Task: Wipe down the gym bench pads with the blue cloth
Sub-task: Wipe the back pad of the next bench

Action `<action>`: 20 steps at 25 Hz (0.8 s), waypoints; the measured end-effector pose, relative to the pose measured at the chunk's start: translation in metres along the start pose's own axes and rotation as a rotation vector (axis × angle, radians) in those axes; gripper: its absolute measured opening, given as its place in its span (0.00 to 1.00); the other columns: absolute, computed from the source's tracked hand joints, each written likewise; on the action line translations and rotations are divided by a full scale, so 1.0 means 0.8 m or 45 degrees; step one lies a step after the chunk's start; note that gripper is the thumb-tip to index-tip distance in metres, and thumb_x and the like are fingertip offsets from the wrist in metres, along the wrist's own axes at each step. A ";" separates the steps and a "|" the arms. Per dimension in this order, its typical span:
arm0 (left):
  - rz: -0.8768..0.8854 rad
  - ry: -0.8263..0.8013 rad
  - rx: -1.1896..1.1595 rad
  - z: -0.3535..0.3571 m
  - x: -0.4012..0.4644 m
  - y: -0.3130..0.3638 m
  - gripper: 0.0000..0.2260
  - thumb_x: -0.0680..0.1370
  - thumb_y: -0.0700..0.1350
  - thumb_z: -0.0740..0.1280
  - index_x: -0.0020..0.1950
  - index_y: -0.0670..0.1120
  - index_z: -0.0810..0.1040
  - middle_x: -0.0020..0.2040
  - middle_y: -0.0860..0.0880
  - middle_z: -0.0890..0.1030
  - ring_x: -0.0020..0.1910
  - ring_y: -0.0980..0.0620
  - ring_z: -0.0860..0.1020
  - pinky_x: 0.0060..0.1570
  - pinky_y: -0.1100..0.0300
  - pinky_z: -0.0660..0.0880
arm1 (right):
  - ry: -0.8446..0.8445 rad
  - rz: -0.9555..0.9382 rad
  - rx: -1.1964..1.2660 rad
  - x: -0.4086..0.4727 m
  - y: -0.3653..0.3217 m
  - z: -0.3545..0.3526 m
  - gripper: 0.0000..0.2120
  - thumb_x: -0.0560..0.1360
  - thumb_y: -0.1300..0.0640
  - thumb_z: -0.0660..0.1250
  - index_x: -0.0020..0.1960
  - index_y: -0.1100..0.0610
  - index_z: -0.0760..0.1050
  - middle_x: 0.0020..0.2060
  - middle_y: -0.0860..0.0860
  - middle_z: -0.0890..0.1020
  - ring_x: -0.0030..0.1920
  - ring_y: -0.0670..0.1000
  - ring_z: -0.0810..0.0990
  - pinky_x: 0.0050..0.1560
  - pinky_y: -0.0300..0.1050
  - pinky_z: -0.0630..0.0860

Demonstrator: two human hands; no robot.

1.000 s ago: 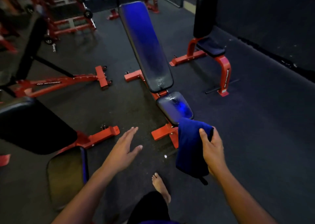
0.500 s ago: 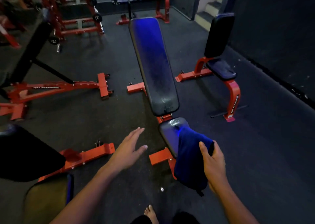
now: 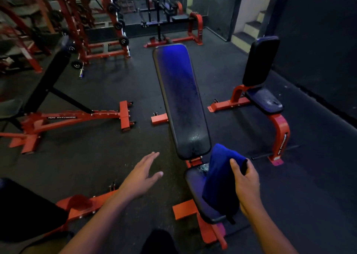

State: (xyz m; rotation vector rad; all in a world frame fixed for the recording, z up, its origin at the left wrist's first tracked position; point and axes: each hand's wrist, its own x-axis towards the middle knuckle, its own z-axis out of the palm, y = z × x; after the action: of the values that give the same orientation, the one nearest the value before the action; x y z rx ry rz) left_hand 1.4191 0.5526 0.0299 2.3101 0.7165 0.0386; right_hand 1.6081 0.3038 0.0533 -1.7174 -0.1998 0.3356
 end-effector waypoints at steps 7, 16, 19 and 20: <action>0.035 0.029 -0.057 -0.035 0.142 -0.014 0.31 0.81 0.51 0.69 0.82 0.53 0.59 0.82 0.51 0.59 0.79 0.53 0.60 0.74 0.51 0.67 | 0.006 -0.019 -0.052 0.113 -0.016 0.066 0.06 0.79 0.51 0.68 0.46 0.53 0.77 0.42 0.49 0.83 0.42 0.43 0.80 0.46 0.44 0.75; 0.064 -0.056 -0.074 -0.144 0.385 -0.119 0.31 0.82 0.52 0.68 0.82 0.54 0.58 0.82 0.52 0.58 0.80 0.53 0.59 0.76 0.55 0.61 | 0.228 0.046 -0.240 0.267 -0.076 0.223 0.05 0.78 0.51 0.68 0.46 0.52 0.77 0.41 0.45 0.83 0.47 0.47 0.81 0.48 0.48 0.74; 0.135 -0.034 -0.001 -0.182 0.462 -0.129 0.31 0.82 0.52 0.67 0.82 0.51 0.59 0.82 0.50 0.59 0.80 0.50 0.59 0.78 0.51 0.61 | 0.275 0.032 -0.261 0.311 -0.106 0.255 0.04 0.78 0.50 0.67 0.48 0.51 0.77 0.43 0.47 0.83 0.48 0.49 0.81 0.53 0.53 0.76; 0.156 0.000 -0.003 -0.193 0.483 -0.127 0.30 0.82 0.51 0.67 0.82 0.50 0.60 0.82 0.49 0.61 0.80 0.49 0.60 0.77 0.51 0.60 | 0.288 0.026 -0.261 0.320 -0.115 0.262 0.04 0.78 0.50 0.67 0.48 0.50 0.77 0.43 0.47 0.83 0.48 0.49 0.81 0.54 0.54 0.76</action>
State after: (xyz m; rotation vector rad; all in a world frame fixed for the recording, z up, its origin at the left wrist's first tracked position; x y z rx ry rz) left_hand 1.6623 0.9044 0.0152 2.3488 0.5736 0.0953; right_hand 1.7845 0.5971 0.0850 -1.9455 -0.0520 0.1372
